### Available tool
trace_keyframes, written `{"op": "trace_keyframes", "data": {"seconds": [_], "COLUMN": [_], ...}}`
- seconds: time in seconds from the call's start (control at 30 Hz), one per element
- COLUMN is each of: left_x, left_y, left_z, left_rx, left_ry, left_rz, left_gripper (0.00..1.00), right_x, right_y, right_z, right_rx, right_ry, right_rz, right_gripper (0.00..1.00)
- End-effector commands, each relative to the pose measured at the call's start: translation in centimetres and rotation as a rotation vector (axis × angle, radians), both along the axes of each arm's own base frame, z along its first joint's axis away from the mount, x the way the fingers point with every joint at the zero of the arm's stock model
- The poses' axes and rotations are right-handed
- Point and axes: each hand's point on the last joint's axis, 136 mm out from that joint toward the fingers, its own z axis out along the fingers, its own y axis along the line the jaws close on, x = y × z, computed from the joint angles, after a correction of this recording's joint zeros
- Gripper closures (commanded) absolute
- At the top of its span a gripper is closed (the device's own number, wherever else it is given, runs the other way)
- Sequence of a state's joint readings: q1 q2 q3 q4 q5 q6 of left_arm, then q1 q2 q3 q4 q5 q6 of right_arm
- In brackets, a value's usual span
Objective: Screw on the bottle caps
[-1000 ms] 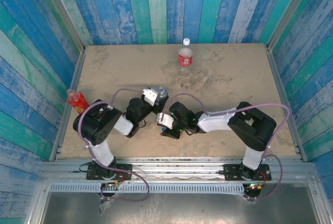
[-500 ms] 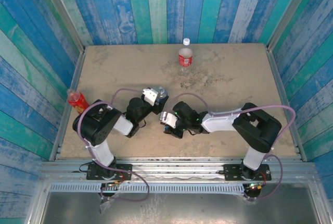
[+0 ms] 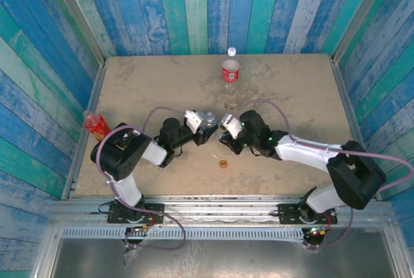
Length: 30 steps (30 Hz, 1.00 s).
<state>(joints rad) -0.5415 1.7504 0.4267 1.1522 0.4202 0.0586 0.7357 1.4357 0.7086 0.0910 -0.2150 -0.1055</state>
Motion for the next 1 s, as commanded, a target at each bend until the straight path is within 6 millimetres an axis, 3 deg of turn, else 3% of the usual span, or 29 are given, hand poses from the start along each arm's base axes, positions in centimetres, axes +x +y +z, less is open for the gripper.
{"op": "trace_keyframes", "data": {"seconds": [0.0, 0.23, 0.37, 0.67, 0.97], "left_x": [-1.2, -1.6, -1.8, -2.0, -2.3], "left_y": [-1.4, -1.7, -1.9, -2.0, -2.2], "left_z": [-1.2, -1.7, -1.9, -1.9, -2.1], "left_rx": [0.019, 0.026, 0.033, 0.035, 0.036], "left_ry": [0.026, 0.043, 0.046, 0.050, 0.053], "left_rz": [-0.115, -0.145, -0.165, -0.186, -0.205], "left_gripper": [0.38, 0.38, 0.38, 0.37, 0.37], "right_x": [0.5, 0.9, 1.5, 2.3, 2.8], "right_y": [-0.9, 0.2, 1.3, 2.8, 2.5], "right_z": [2.0, 7.9, 9.9, 9.4, 6.9], "right_rx": [-0.019, 0.033, 0.053, 0.012, -0.056], "right_ry": [0.019, -0.010, -0.024, 0.002, 0.045], "right_rz": [-0.066, -0.034, -0.010, 0.056, 0.032], "right_gripper": [0.69, 0.68, 0.68, 0.67, 0.67]}}
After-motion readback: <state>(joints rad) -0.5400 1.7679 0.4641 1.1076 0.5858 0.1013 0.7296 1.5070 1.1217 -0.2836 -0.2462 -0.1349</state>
